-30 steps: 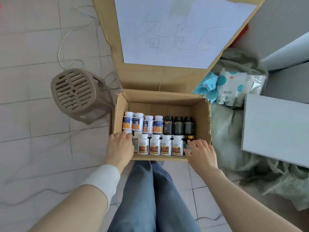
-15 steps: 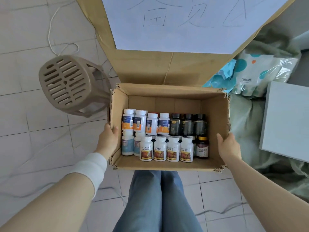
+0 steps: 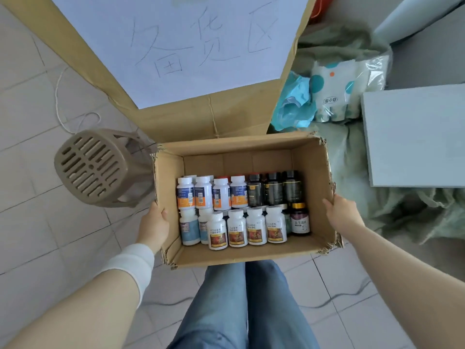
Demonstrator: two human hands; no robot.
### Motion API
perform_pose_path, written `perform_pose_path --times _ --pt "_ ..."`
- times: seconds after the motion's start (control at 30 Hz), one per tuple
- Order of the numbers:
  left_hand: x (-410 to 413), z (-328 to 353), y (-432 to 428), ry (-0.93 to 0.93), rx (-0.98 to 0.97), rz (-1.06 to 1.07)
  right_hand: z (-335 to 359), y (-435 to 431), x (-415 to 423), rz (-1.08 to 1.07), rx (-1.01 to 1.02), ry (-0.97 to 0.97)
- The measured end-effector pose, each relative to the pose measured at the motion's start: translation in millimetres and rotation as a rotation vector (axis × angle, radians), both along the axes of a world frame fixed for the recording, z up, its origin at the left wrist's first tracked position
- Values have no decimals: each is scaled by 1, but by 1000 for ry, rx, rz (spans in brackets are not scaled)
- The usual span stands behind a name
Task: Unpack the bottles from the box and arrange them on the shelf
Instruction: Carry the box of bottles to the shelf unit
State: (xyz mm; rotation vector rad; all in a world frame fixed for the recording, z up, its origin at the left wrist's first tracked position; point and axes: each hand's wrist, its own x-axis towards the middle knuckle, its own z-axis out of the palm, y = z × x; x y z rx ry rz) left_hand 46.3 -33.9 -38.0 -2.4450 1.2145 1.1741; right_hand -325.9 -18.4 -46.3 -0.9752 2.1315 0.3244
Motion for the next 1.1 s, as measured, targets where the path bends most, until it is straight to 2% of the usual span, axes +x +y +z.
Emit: perform_pose_path --times 0.23,0.47,0.73,0.9,1.1 --pt "-56 48 16 18 -37 -201 50 102 -42 -207 -70 33" --pt "-155 76 72 49 -55 -450 81 244 -104 -446 -127 55" --pt "-322 111 187 33 -109 -818 92 455 -192 -766 -184 68" --pt "-431 119 261 109 -121 -1073 102 579 -239 -991 -199 76" --pt "-563 118 348 169 -124 -1279 107 696 -293 -1211 -168 127"
